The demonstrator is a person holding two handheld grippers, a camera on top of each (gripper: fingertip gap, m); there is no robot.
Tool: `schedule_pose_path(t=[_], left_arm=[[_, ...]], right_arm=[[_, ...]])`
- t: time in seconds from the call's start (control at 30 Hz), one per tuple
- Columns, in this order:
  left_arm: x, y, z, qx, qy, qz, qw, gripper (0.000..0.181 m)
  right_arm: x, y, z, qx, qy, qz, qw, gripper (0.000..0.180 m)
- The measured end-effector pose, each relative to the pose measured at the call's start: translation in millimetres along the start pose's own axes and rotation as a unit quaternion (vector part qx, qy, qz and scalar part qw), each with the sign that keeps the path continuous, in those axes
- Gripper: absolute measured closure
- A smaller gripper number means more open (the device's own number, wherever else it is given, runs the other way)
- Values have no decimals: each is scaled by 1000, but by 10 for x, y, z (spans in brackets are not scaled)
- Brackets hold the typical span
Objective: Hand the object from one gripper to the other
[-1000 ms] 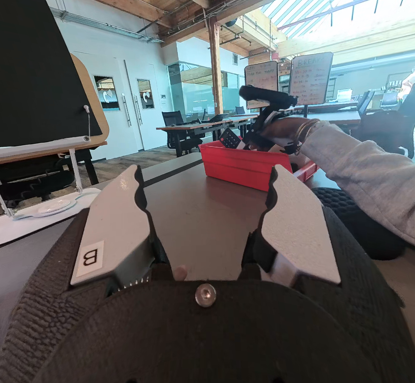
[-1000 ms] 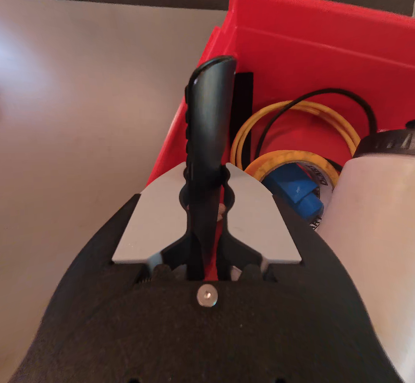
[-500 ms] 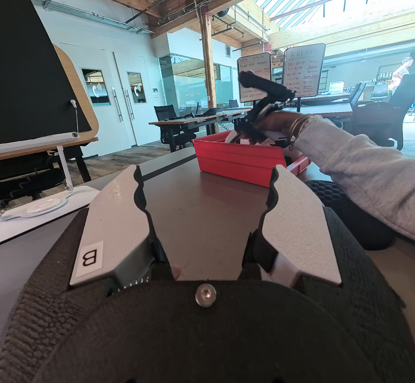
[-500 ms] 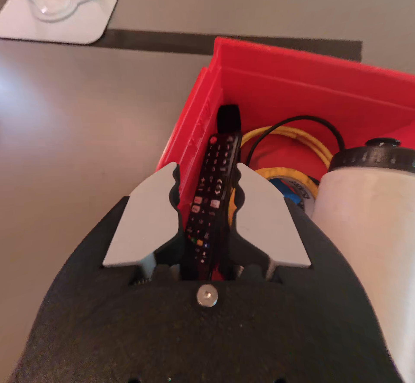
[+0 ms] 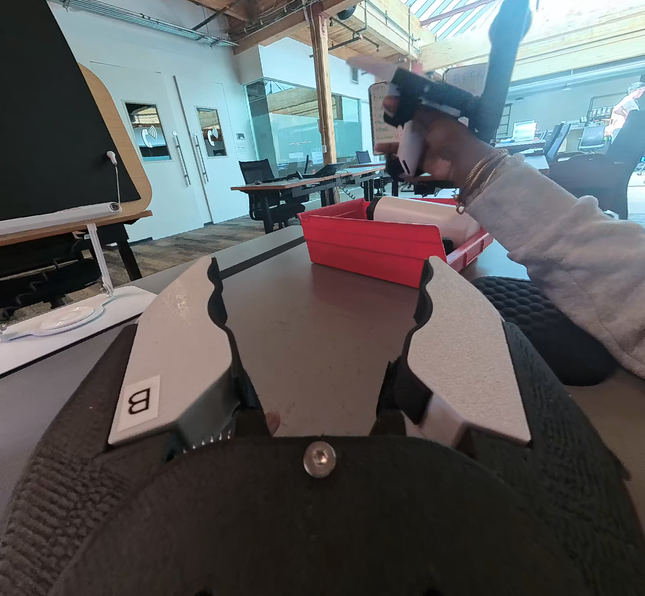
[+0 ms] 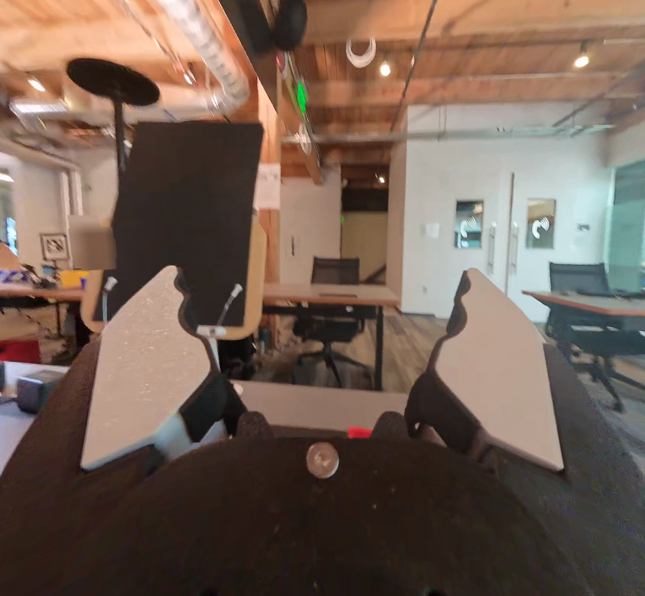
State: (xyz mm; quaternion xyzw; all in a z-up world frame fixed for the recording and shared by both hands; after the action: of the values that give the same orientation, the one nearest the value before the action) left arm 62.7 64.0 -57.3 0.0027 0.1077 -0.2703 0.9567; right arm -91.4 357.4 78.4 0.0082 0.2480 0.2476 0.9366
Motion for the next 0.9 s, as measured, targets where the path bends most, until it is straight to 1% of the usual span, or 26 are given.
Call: schedule_pose_path(t=[0.1,0.2,0.3,0.37,0.47,0.53,0.6,0.63,0.7,0.73,0.77,0.8,0.9], left_arm=[[2,-3,2,1,0,0,1000,74],[7,-5,14,1,3,0,1000,74],[10,-5,22,2,4,0,1000,74],[11,-5,22,2,4,0,1000,74],[8,-1,21,5,4,-1,1000,74],[8,5,21,5,4,-3,1000,74],[10,-3,28,3,6,0,1000,74],[10,-7,31,4,7,1,1000,74],[9,-7,32,9,7,-1,1000,74],[9,-9,29,10,6,-1,1000,74],[11,-10,34,9,6,-1,1000,74],[15,-10,49,9,9,-1,1000,74],[26,-19,85,12,17,1,1000,75]], right_arm=[[-26,-206,155,3,46,32,998,33],[-37,-479,238,1,51,65,997,34],[-34,-774,147,-27,-6,80,996,57],[-27,-967,8,-16,-49,84,995,63],[-1,-1280,-264,-36,-75,119,989,74],[-10,-1543,-458,-81,-98,173,977,72],[-17,-1822,-645,-121,-141,226,956,71],[-28,-1943,-750,-138,-167,234,948,68],[-29,-2140,-1019,-148,-250,228,929,67],[-18,-2211,-1137,-141,-287,224,921,71],[-16,-2237,-1221,-131,-307,204,920,84],[-13,-2264,-1274,-121,-315,193,921,85],[51,-2461,-1342,-122,-332,243,903,71]])
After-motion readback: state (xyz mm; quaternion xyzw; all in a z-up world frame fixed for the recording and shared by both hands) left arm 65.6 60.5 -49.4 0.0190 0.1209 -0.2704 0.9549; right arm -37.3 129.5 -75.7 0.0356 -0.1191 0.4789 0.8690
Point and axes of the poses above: each gripper's, where its closed fingertips meet, x back along the fingers, z out of its top, y = z × x across the jaws, the point moved 5 cm from there along x, back along the fingers, and after that the axes turned 14 degrees about z, right-handed, at the moved point
